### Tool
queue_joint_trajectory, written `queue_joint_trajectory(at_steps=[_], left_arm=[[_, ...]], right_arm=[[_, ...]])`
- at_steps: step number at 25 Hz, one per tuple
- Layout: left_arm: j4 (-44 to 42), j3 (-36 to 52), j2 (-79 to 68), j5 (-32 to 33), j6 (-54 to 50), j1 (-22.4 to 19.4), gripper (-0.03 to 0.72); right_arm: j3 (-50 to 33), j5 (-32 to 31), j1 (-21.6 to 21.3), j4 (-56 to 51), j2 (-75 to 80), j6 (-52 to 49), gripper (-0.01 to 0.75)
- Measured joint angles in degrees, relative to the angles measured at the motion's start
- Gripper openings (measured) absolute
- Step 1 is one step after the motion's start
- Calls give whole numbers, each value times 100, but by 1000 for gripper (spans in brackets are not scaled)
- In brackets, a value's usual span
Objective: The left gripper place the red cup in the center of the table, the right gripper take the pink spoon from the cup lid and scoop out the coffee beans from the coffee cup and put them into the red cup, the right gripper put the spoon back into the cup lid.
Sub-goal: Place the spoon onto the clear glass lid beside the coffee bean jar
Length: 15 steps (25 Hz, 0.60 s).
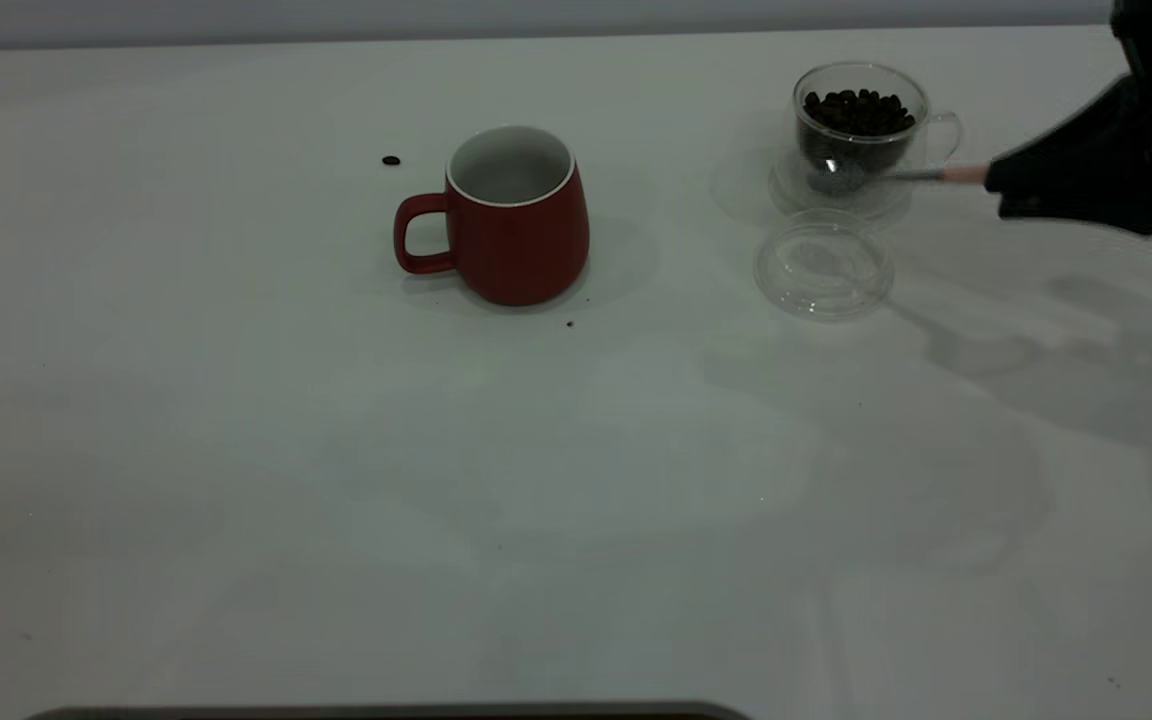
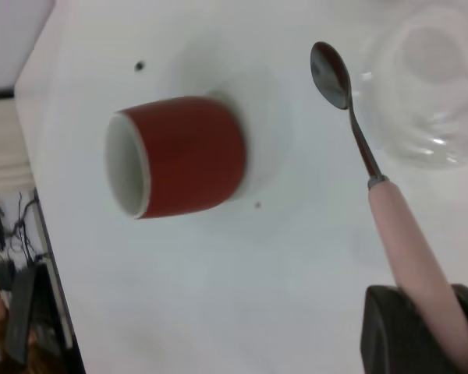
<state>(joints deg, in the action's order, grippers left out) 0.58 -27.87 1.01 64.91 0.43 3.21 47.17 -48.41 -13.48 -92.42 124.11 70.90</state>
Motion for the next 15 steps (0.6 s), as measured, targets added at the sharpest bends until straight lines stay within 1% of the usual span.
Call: queue_joint_trajectory(at_steps=[2,5,15], left_arm=[[0,0,0,0,0,0,492],[0,0,0,0,0,0,492],[0,0,0,0,6,0,492]], right_arm=[[0,-31,-82,-14,207,127,114],[78,-45,-95,-26,491,243,114],[767,-391,-95,-31,1368,373,114]])
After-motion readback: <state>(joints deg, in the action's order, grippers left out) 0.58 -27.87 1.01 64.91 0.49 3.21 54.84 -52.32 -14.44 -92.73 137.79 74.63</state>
